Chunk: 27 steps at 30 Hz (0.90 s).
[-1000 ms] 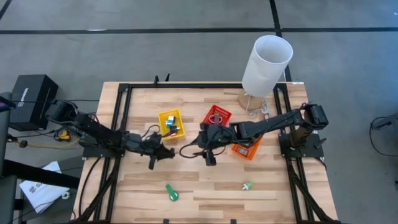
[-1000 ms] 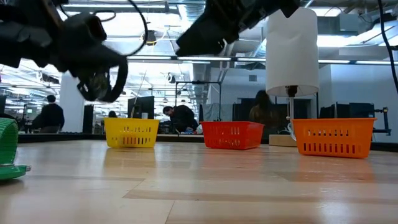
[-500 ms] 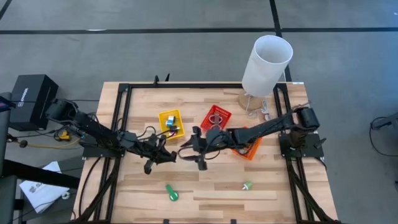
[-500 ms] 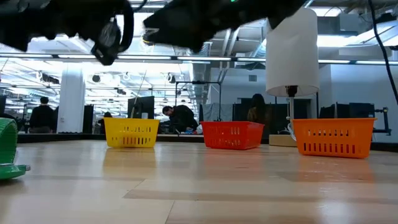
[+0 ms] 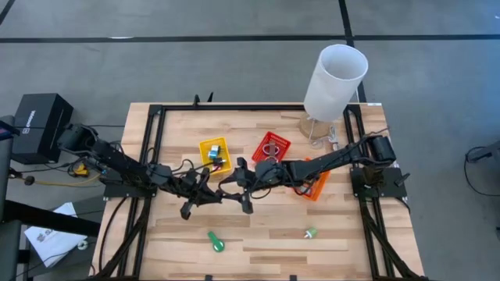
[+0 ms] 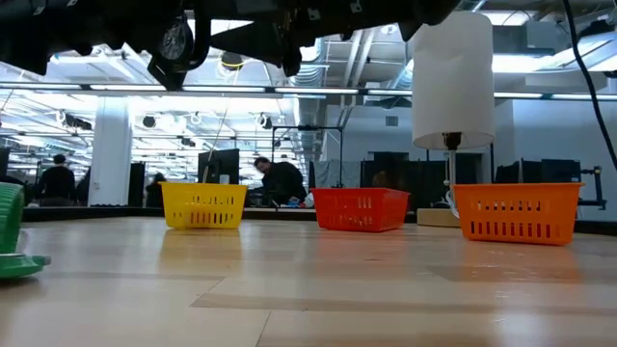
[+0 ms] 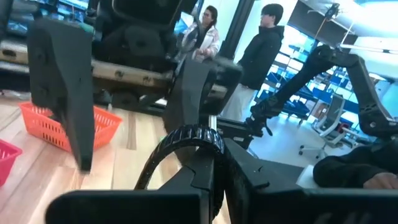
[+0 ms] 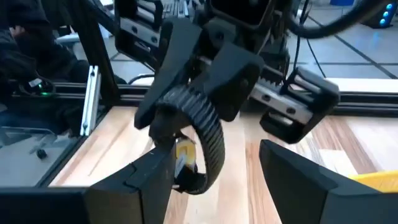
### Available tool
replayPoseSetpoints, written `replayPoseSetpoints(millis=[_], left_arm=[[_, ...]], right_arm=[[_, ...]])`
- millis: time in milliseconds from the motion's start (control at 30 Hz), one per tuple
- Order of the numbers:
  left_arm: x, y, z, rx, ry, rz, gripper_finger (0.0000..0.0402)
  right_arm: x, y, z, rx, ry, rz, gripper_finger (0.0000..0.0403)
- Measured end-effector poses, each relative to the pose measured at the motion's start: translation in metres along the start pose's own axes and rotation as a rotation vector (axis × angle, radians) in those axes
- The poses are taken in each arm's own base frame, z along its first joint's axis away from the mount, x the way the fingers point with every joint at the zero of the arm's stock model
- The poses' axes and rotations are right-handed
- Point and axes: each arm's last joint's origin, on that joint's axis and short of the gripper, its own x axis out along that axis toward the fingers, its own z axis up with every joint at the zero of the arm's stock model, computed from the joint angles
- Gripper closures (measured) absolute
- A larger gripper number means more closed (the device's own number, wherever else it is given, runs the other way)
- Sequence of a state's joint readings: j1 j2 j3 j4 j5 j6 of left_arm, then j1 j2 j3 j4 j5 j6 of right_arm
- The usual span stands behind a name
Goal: Pick & Place Office items
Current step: Put the black watch into the red basket
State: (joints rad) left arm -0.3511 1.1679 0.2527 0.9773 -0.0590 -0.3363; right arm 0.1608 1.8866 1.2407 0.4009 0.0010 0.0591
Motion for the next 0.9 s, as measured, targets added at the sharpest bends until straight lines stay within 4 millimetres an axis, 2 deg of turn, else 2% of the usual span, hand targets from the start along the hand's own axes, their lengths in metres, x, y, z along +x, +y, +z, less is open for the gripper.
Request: replayPoseSetpoints(millis=[300, 467, 900], left_arm=[[0.015, -0.006, 0.015, 0.100, -0.054, -0.015, 0.0393], [0.020, -0.006, 0.015, 0.114, -0.040, -0.018, 0.0392], [0.020, -0.006, 0.013, 0.115, -0.023, -0.009, 0.0392]], right_arm=[[0.000, -0.006, 0.000, -0.003, 0.003, -0.017, 0.0180], [0.000, -0.006, -0.001, -0.003, 0.008, -0.016, 0.0191], [0.000, -0.006, -0.004, -0.003, 0.042, -0.016, 0.0323]])
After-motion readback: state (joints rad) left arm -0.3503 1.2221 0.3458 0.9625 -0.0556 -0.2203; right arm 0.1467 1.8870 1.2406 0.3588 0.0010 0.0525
